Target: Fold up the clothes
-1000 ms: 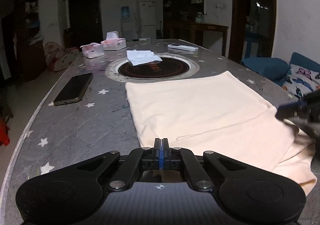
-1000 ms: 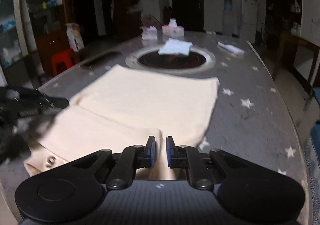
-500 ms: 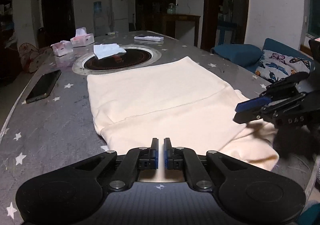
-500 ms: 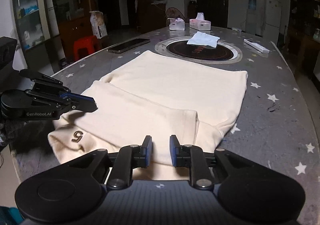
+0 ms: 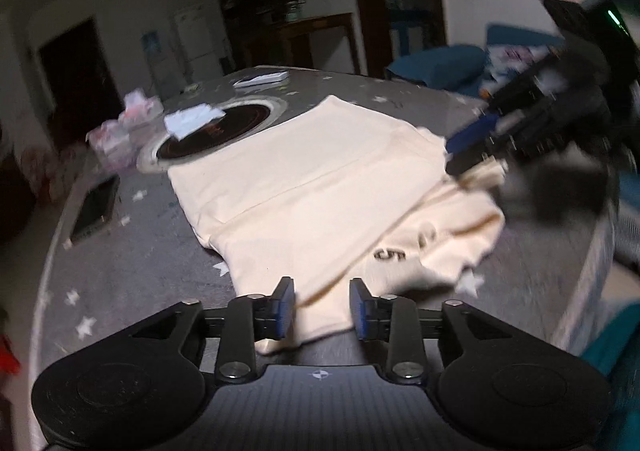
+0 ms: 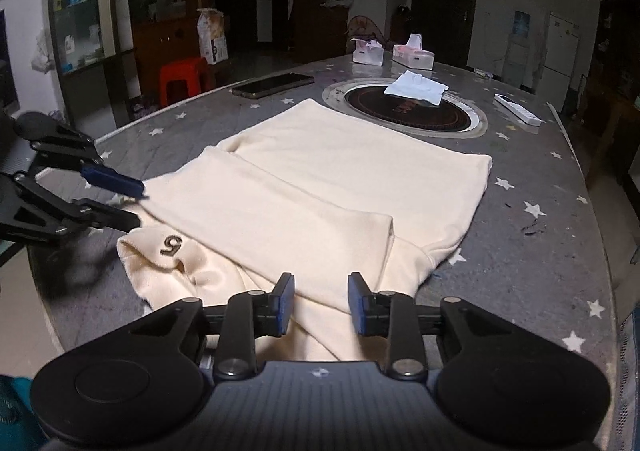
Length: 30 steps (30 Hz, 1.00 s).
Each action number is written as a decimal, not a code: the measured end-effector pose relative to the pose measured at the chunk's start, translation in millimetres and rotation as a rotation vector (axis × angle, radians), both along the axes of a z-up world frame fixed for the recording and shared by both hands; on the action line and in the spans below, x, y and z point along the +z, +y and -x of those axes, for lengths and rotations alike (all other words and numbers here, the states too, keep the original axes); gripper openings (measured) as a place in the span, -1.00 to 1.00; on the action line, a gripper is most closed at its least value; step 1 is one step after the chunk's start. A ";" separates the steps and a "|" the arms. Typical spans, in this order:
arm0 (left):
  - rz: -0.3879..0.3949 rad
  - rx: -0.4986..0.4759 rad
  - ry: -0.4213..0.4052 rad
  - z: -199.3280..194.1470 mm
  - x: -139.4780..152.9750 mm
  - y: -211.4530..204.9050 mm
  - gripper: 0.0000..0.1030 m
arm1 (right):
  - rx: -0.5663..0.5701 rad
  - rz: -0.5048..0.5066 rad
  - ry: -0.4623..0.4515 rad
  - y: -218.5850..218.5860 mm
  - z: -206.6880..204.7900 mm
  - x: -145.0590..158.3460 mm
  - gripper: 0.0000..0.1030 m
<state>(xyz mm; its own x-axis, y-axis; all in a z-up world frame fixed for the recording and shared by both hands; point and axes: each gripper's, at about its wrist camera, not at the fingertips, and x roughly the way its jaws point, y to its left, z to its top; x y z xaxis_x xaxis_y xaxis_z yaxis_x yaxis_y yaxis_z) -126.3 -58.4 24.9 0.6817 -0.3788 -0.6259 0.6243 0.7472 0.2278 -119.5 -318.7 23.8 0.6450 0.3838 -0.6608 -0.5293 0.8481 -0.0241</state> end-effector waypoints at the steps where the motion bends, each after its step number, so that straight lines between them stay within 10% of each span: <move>1: -0.020 -0.016 -0.017 3.7 -1.4 -1.6 -0.25 | 0.004 0.007 0.001 -0.4 1.3 0.5 -0.38; 17: -0.099 -0.161 -0.120 19.5 -13.8 -22.0 -0.15 | 0.112 0.142 -0.032 5.1 32.7 2.9 0.09; 23: -0.068 -0.161 -0.151 15.5 -15.1 -25.9 -0.78 | 0.155 0.223 -0.081 10.7 43.8 -2.5 0.25; 30: 0.090 -0.057 -0.107 -21.5 11.5 -18.3 -0.81 | 0.203 0.264 -0.162 20.3 43.6 -12.6 0.41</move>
<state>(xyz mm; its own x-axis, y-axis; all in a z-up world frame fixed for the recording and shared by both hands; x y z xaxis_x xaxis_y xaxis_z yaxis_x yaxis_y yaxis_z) -104.8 -76.7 36.5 0.7184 -0.4703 -0.5125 0.6423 0.7314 0.2292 -163.2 -298.4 11.1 0.6778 0.3441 -0.6498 -0.6573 0.6796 -0.3257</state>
